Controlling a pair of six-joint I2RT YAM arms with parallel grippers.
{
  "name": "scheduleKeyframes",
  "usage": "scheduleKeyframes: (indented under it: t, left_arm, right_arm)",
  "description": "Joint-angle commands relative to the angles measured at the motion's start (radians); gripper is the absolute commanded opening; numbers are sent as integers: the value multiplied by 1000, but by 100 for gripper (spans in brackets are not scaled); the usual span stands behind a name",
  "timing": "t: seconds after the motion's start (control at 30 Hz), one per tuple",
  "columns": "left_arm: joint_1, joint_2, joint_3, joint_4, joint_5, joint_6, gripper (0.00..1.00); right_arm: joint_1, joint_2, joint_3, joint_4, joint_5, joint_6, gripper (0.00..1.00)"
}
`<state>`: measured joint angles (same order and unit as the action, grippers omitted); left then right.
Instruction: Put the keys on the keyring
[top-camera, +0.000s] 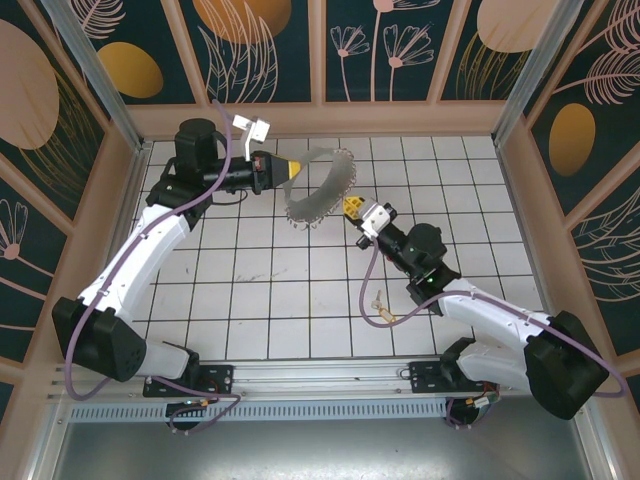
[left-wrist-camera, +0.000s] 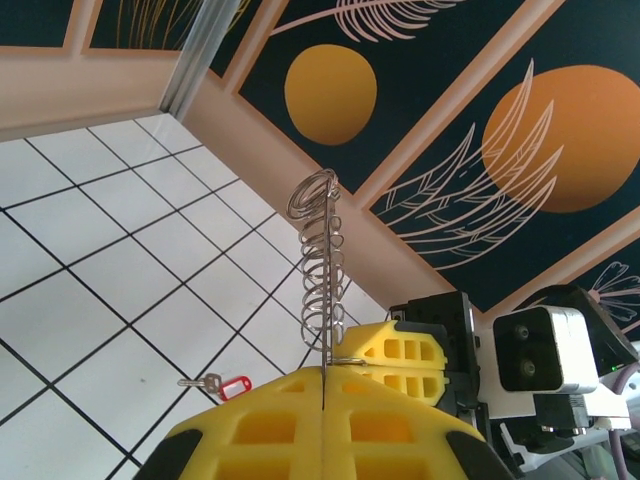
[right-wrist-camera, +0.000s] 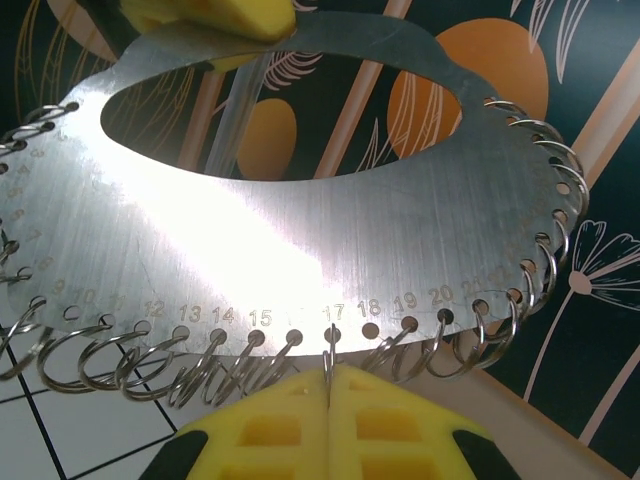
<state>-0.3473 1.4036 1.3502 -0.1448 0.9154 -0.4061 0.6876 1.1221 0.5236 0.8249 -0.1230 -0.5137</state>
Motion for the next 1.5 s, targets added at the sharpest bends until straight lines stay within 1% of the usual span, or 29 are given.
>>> scheduleKeyframes:
  t: [0.0, 0.1, 0.33, 0.47, 0.63, 0.67, 0.7, 0.83, 0.87, 0.93, 1.0, 1.1, 1.17, 1.2, 1.33, 1.4, 1.43, 1.47]
  left_arm:
    - [-5, -15, 30, -38, -17, 45, 0]
    - [-5, -12, 37, -63, -77, 45, 0]
    - [1, -3, 40, -49, -125, 14, 0]
    - [1, 1, 32, -30, -100, -3, 0]
    - [1, 3, 4, -23, -111, -26, 0]
    - [1, 0, -9, -18, -128, -37, 5]
    - [2, -1, -21, -14, -145, -44, 8]
    - [3, -10, -94, 56, -209, -111, 13]
    - [2, -11, -115, 84, -219, -137, 19]
    - [3, -7, -145, 117, -226, -162, 22]
    - [2, -1, -169, 128, -241, -174, 32]
    - [2, 7, -200, 137, -255, -179, 34]
    - [3, 5, -228, 150, -269, -189, 40]
    - [2, 0, -242, 159, -274, -191, 41]
    - [2, -35, -300, 199, -321, -171, 41]
    - [2, -60, -333, 223, -351, -168, 41]
    - [3, -73, -352, 241, -362, -167, 41]
    - [2, -86, -370, 256, -378, -165, 42]
  right_arm:
    - [13, -29, 27, 36, -9, -59, 0]
    - [-5, -56, -12, 107, -20, -15, 0]
    - [-34, -99, -33, 99, -82, 58, 0]
    - [-45, -98, -34, 100, -95, 81, 0]
    - [-62, -72, -24, 147, -96, 157, 0]
    - [-68, -65, -14, 131, -95, 170, 0]
    - [-73, -57, 1, 108, -93, 175, 0]
    - [-85, -42, 31, 5, -124, 163, 0]
    - [-88, -42, 35, -22, -133, 160, 0]
    - [-95, -39, 44, -63, -152, 160, 0]
    - [-104, -34, 58, -104, -175, 164, 0]
    - [-112, -20, 81, -155, -206, 173, 0]
    - [-116, -7, 95, -190, -225, 177, 0]
    - [-118, -2, 102, -209, -236, 180, 0]
    - [-135, 54, 175, -360, -303, 213, 0]
    - [-134, 99, 221, -444, -361, 241, 0]
    - [-162, 128, 253, -493, -378, 256, 0]
    - [-163, 159, 277, -530, -403, 260, 0]
